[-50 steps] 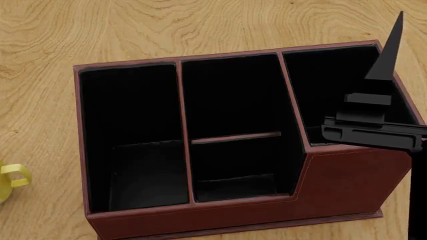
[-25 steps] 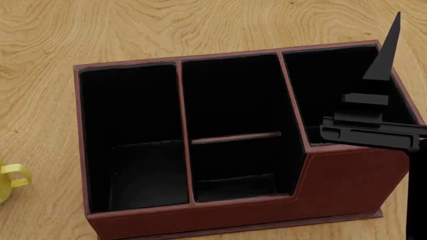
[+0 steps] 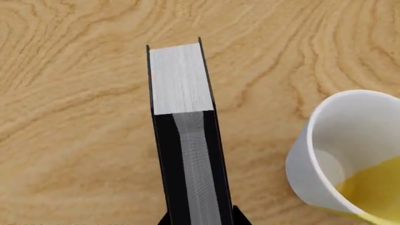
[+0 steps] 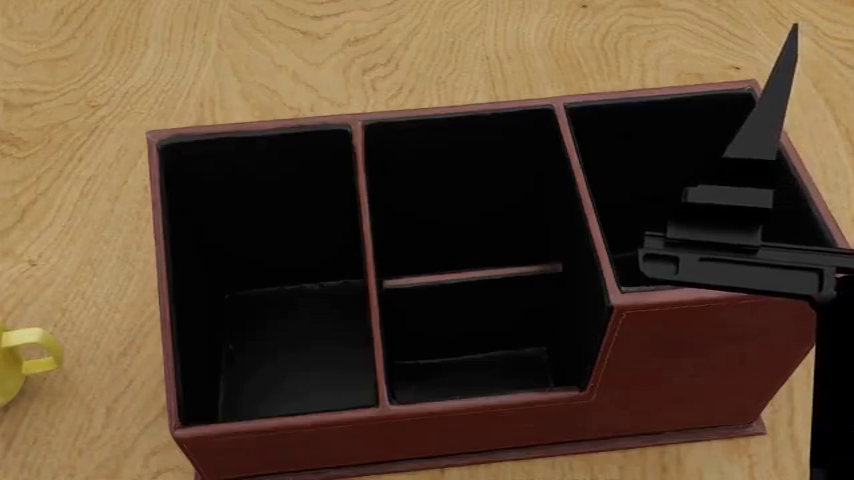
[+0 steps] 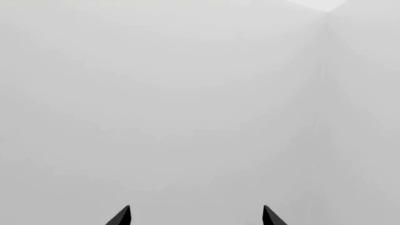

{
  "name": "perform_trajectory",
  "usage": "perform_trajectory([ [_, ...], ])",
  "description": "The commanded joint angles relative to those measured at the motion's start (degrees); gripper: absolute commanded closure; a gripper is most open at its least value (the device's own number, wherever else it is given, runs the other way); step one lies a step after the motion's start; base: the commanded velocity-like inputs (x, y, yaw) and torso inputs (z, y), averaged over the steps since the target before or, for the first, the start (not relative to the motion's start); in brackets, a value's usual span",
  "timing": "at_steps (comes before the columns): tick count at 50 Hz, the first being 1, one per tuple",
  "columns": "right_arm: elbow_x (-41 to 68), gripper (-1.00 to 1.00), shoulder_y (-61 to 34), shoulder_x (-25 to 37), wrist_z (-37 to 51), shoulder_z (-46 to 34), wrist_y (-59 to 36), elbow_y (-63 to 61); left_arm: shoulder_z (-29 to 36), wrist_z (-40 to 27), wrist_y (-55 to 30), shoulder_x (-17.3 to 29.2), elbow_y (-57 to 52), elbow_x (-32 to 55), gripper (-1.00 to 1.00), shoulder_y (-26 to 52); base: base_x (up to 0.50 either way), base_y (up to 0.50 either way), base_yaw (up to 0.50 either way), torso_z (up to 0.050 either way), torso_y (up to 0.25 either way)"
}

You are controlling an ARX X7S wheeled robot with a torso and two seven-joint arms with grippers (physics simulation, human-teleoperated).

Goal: Pick up the book and place it in the back compartment of the caddy.

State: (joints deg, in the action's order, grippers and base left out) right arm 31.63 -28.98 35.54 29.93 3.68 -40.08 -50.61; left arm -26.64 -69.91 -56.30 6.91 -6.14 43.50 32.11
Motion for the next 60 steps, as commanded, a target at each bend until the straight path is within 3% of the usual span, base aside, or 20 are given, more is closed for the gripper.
perform_trajectory([
  [1, 0.06, -1.00, 0.17, 0.16, 0.03, 0.02, 0.46, 0.32, -0.75, -1.69, 1.20, 0.19, 0.05, 0.53, 1.00, -0.54, 0.00, 0.00, 0.00, 0.000, 0.000],
  [25, 0.47, -1.00, 1.30, 0.43, 0.49, 0.36, 1.12, -0.18, -3.64, -7.14, -3.03, 1.93, -11.70, 4.84, 1.00, -0.52, 0.00, 0.00, 0.00, 0.000, 0.000],
  [60, 1.41, -1.00, 2.84, 0.94, 0.73, 1.72, 2.56, -0.13, -0.78, -9.78, -10.98, 8.42, -24.56, 9.09, 1.00, 4.83, 0.00, 0.00, 0.00, 0.000, 0.001],
])
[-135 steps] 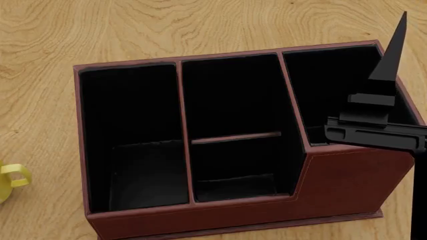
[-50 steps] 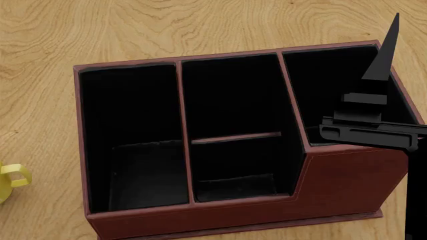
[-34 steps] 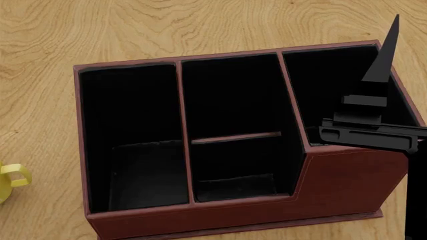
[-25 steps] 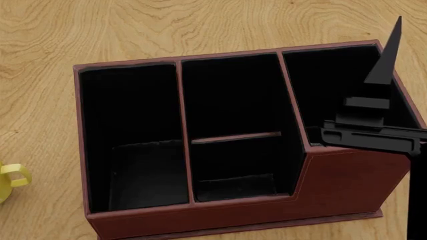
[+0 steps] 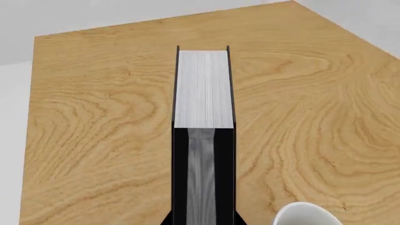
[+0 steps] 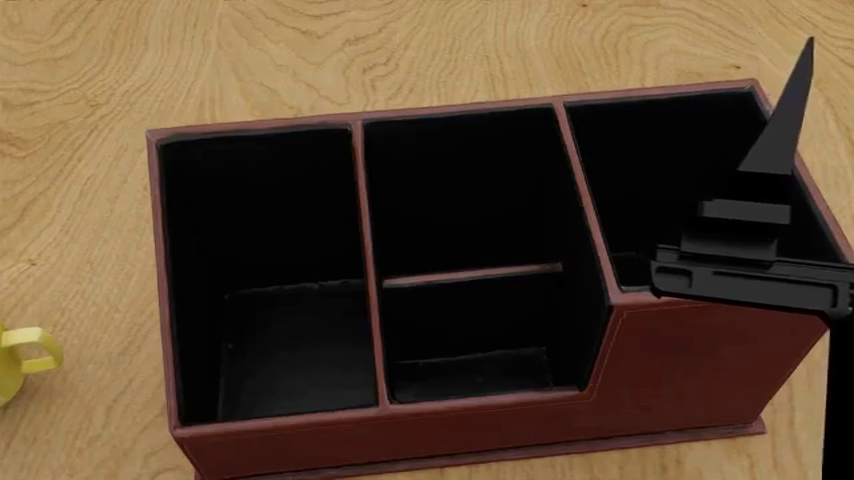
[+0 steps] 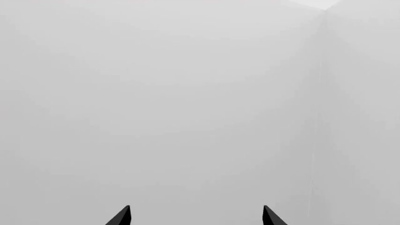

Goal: Pick up the book and place it in the back compartment of the caddy.

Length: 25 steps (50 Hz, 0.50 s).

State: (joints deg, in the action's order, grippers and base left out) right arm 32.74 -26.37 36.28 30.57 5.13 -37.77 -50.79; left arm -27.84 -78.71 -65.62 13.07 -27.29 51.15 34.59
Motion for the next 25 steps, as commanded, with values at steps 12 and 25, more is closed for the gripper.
perform_trajectory([
  [12, 0.79, -1.00, 0.57, 0.37, 0.28, 0.68, 0.48, -0.10, 1.83, -1.60, -4.54, 4.22, -5.85, 2.76, 1.00, 5.46, 0.00, 0.00, 0.00, 0.000, 0.001],
  [25, 1.07, -1.00, 1.12, 0.61, 0.40, 1.24, 0.95, -0.17, 4.26, -1.80, -7.29, 6.24, -6.61, 3.47, 1.00, 8.98, 0.00, 0.00, 0.00, 0.000, 0.001],
])
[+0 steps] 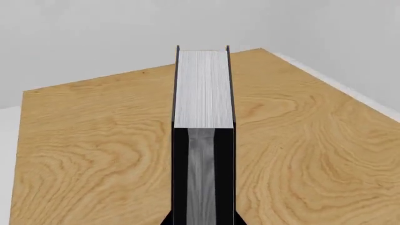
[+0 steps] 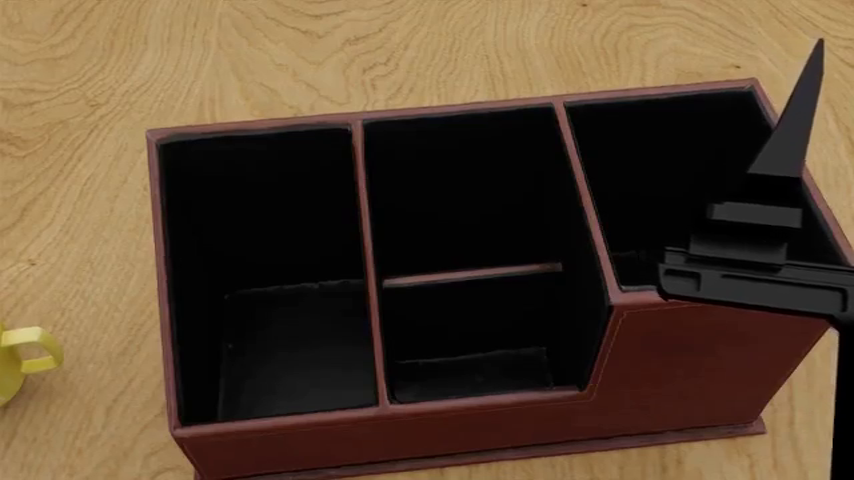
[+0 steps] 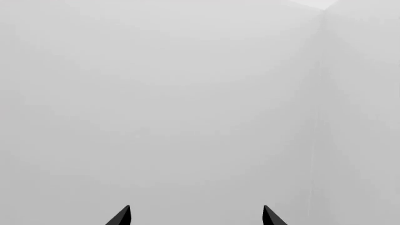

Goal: Pick up the book and place it in the back compartment of the caddy.

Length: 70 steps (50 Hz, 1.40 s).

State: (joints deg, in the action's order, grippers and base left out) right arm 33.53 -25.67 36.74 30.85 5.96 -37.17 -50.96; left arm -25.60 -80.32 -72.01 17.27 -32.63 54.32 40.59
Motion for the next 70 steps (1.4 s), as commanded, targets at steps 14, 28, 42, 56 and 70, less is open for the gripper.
perform_trajectory([
  [14, 0.17, -1.00, 0.70, 0.19, 0.35, 0.29, 0.74, 0.07, 4.92, 0.36, -4.11, 4.65, -2.53, 1.26, 1.00, 5.88, 0.00, 0.00, 0.00, 0.000, 0.001],
  [28, 0.26, -1.00, 0.43, 0.34, 0.63, -0.18, 0.73, 0.24, 6.36, 0.16, -7.57, 6.27, -2.99, 3.05, 1.00, 8.32, 0.00, 0.00, 0.00, 0.001, 0.001],
  [42, 0.43, -1.00, 0.50, 0.48, 0.62, -0.23, 1.17, 0.61, 8.73, 1.02, -10.46, 7.87, -2.82, 5.20, 1.00, 11.33, 0.00, 0.00, 0.00, 0.000, 0.001],
  [56, 0.32, -1.00, 1.19, 0.57, 0.63, -0.15, 1.87, 0.67, 15.62, 6.07, -15.12, 11.83, -1.98, 10.52, 1.00, 15.74, 0.00, 0.00, 0.00, 0.000, 0.001],
  [70, 0.24, -1.00, 1.53, 0.70, 0.77, -0.25, 2.16, 0.66, 24.22, 14.21, -10.08, 17.57, -1.35, 8.06, 1.00, 15.80, 0.00, 0.00, 0.00, 0.000, 0.001],
])
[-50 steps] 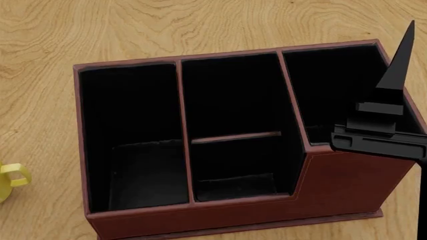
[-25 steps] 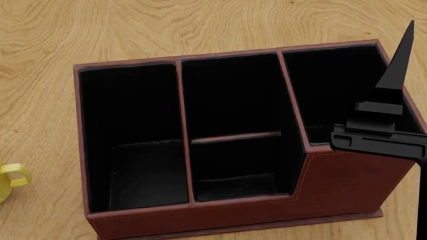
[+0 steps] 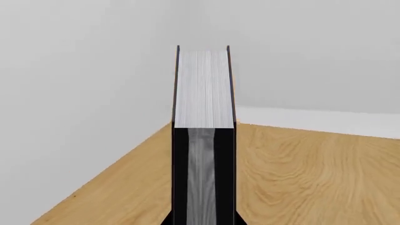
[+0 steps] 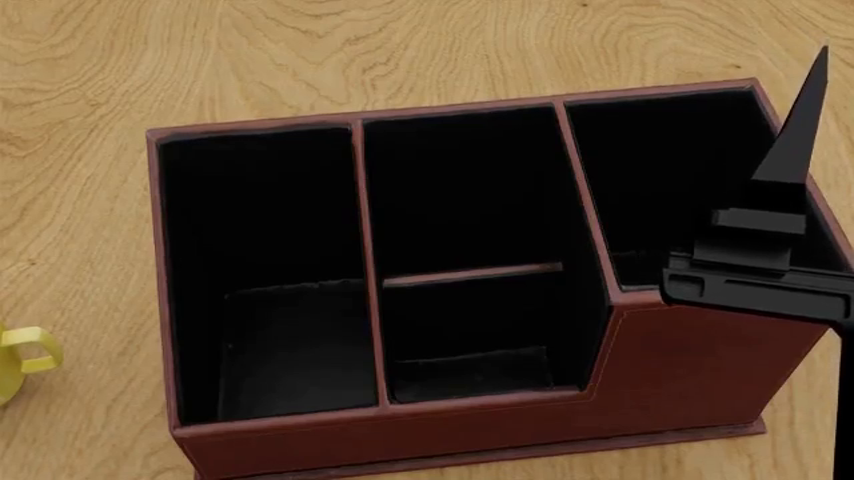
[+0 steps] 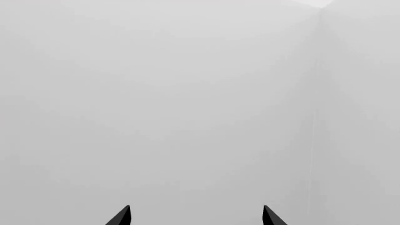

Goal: Pick up the book and place it in the back compartment of the caddy.

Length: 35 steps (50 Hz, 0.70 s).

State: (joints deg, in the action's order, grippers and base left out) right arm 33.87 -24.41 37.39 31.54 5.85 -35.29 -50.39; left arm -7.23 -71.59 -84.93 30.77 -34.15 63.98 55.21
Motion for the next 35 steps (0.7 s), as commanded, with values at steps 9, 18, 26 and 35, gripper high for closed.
perform_trajectory([
  [9, -0.05, -1.00, 0.27, 0.18, 0.23, -0.34, 0.30, 0.03, 9.87, 10.33, 5.24, 7.06, -0.74, -2.80, 1.00, 2.04, 0.00, 0.00, 0.00, 0.001, 0.002],
  [18, 0.11, -1.00, 0.29, 0.42, 0.45, -0.31, 0.23, -0.12, 14.02, 18.12, 8.08, 9.87, -2.28, -2.52, 1.00, 3.28, 0.00, 0.00, 0.00, 0.000, 0.001],
  [26, 0.69, -1.00, 0.55, 0.72, 0.72, 0.27, 0.09, -0.57, 15.97, 20.22, 7.28, 11.29, -3.26, -1.54, 1.00, 4.78, 0.00, 0.00, 0.00, 0.000, 0.003],
  [35, 0.89, -1.00, 0.22, 1.07, 0.91, 0.10, -0.23, -0.60, 15.63, 28.77, 11.72, 12.73, -2.71, 0.43, 1.00, 4.13, 0.00, 0.00, 0.00, 0.001, 0.001],
])
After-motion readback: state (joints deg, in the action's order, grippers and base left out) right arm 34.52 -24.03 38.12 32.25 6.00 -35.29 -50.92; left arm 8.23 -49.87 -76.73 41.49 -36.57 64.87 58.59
